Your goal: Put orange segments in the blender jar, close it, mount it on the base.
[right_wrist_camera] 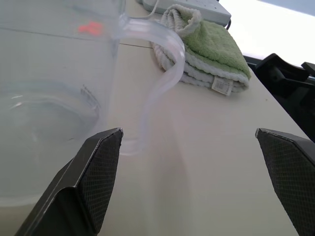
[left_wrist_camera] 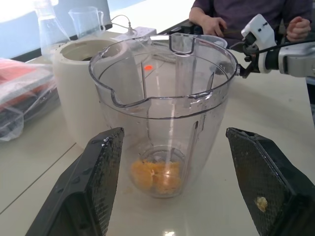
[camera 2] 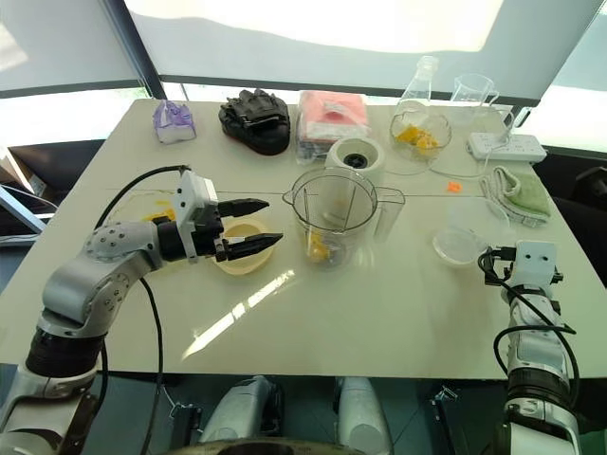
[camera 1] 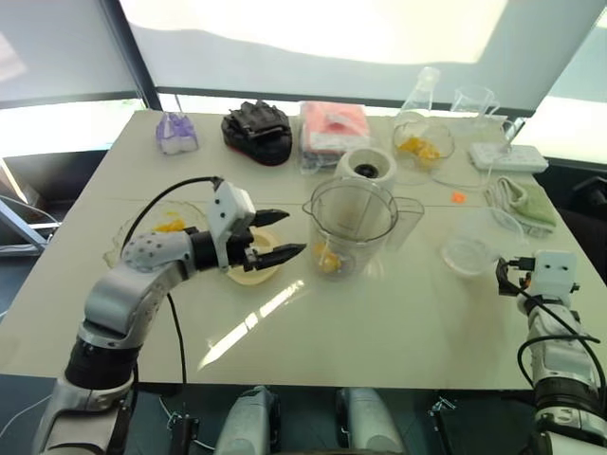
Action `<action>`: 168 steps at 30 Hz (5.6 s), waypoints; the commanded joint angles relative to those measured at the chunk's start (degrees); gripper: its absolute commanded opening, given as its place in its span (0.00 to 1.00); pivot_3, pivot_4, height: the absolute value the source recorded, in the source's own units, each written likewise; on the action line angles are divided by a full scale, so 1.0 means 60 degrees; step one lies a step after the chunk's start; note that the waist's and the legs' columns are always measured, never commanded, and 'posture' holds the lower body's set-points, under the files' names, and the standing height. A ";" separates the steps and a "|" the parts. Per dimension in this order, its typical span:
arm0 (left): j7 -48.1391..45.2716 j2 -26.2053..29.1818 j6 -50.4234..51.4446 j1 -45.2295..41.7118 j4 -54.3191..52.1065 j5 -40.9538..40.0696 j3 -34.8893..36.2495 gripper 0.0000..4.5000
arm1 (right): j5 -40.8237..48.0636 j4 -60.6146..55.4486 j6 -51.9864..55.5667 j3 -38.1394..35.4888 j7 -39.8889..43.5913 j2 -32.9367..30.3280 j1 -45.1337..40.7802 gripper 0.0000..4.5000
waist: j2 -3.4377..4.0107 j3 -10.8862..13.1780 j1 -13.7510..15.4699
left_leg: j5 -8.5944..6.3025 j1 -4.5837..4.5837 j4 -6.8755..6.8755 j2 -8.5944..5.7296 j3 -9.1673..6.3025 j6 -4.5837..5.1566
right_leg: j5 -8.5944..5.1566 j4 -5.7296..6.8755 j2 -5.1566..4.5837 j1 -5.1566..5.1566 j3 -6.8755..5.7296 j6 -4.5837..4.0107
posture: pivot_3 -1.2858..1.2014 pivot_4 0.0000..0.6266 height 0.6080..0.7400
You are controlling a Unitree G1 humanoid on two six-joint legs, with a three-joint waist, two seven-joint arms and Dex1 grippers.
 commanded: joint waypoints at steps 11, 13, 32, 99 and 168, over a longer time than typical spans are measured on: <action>0.0271 -0.0026 0.0128 -0.0336 -0.0385 -0.0213 0.0057 0.76 | -0.0221 0.2345 -0.1305 0.0225 -0.0162 -0.0605 -0.1669 1.00 | 0.0000 0.0002 -0.0019 | 0.0000 0.0001 -0.0008 -0.0001 0.0003 0.0000 | 0.0000 -0.0004 0.0001 -0.0001 0.0001 0.0000 | 0.52 0.24 1.00; 0.0323 -0.0033 0.0163 -0.0337 -0.0443 -0.0218 0.0051 0.76 | -0.0281 0.3006 -0.1528 0.0265 -0.0275 -0.0736 -0.2010 1.00 | 0.0000 0.0003 -0.0017 | 0.0000 0.0001 -0.0008 -0.0002 0.0007 0.0000 | 0.0000 -0.0005 0.0001 -0.0001 0.0004 0.0000 | 0.52 0.24 1.00; 0.0428 0.0057 0.0106 -0.0165 -0.0510 -0.0142 -0.0004 0.76 | 0.0270 0.2874 -0.2320 0.0434 0.0923 -0.0337 -0.1556 1.00 | -0.0001 0.0004 -0.0023 | 0.0001 0.0005 -0.0036 -0.0002 0.0007 -0.0001 | 0.0000 -0.0023 0.0000 -0.0002 0.0006 0.0001 | 0.52 0.24 1.00; 0.0096 -0.0093 -0.0208 -0.0241 -0.0128 0.0242 -0.0363 0.76 | -0.0046 0.3603 -0.2149 0.0748 0.0308 -0.0198 -0.2895 1.00 | 0.0004 0.0009 -0.0009 | 0.0002 0.0004 -0.0077 -0.0005 0.0016 -0.0004 | -0.0001 -0.0032 -0.0003 -0.0028 0.0010 0.0000 | 0.52 0.24 1.00; -0.0645 0.0759 -0.0837 -0.0417 0.1115 0.0224 0.0335 0.78 | -0.2722 -0.6257 -0.0491 0.3649 0.4588 -0.3207 -0.4840 0.01 | 0.0056 0.0107 0.0055 | 0.0004 -0.0020 -0.0093 -0.0012 0.0023 -0.0008 | 0.0001 -0.0023 -0.0013 -0.0067 0.0002 0.0004 | 0.52 0.24 1.00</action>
